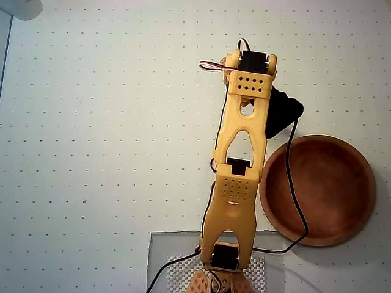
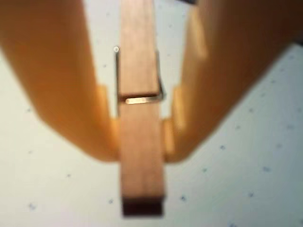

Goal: Grasp a clothespin and put it in the bowl.

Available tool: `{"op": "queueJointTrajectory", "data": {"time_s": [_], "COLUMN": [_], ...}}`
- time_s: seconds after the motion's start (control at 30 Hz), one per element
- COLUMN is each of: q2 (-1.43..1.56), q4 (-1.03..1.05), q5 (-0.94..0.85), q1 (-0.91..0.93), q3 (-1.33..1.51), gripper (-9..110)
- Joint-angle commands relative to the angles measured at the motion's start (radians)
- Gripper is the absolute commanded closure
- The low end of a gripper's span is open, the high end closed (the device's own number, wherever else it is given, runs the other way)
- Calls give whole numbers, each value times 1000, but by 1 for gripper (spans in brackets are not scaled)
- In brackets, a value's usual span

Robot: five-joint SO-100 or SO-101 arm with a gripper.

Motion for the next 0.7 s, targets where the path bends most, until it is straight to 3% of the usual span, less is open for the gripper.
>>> {"op": "queueJointTrajectory", "data": {"time_s": [0.0,0.67], "q2": [209,488], "q4": [32,32], "q5": [78,788], "q1": [15,172], "q3": [0,80], "gripper": [105,105]}}
